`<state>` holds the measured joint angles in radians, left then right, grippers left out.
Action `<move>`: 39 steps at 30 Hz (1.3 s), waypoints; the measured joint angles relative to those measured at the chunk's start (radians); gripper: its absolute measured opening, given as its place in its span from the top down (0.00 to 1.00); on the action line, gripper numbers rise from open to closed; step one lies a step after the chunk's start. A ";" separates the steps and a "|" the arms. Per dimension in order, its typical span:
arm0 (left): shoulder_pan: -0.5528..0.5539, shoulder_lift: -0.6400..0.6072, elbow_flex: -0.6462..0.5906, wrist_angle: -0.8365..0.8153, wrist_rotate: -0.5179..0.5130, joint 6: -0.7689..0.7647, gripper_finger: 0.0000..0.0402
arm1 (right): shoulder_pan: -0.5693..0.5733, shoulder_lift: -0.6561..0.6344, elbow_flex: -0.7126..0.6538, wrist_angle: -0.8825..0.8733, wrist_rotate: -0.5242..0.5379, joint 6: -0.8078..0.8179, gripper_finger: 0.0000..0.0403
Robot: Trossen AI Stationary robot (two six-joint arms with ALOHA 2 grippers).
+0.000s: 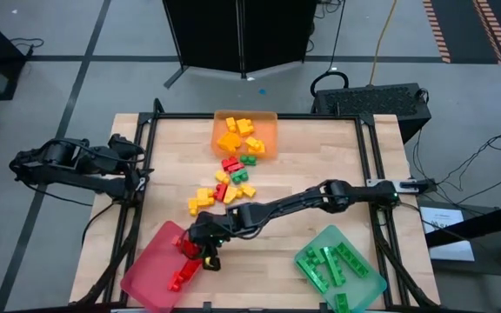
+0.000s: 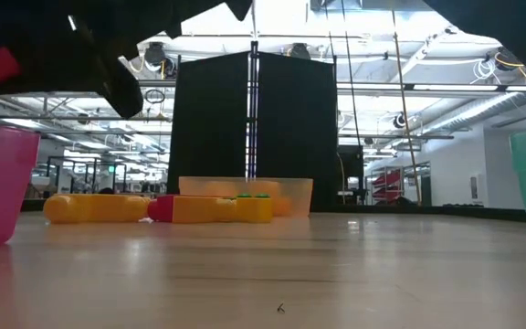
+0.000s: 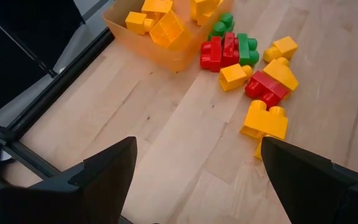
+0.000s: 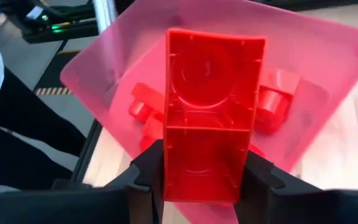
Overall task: Sort blocks
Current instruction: Put the red 2 stud game piece into the pink bin, then put the yellow 2 stud game piece into the orange bin
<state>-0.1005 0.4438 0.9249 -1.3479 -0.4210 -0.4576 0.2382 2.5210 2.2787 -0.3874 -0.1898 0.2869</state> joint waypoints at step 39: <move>0.000 0.000 0.000 0.002 -0.001 -0.009 0.14 | -0.238 -0.034 0.006 -0.246 0.238 -0.207 0.34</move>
<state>-0.1004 0.4438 0.9249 -1.3461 -0.4221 -0.4664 -0.0002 2.4870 2.2845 -0.6339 0.0483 0.0799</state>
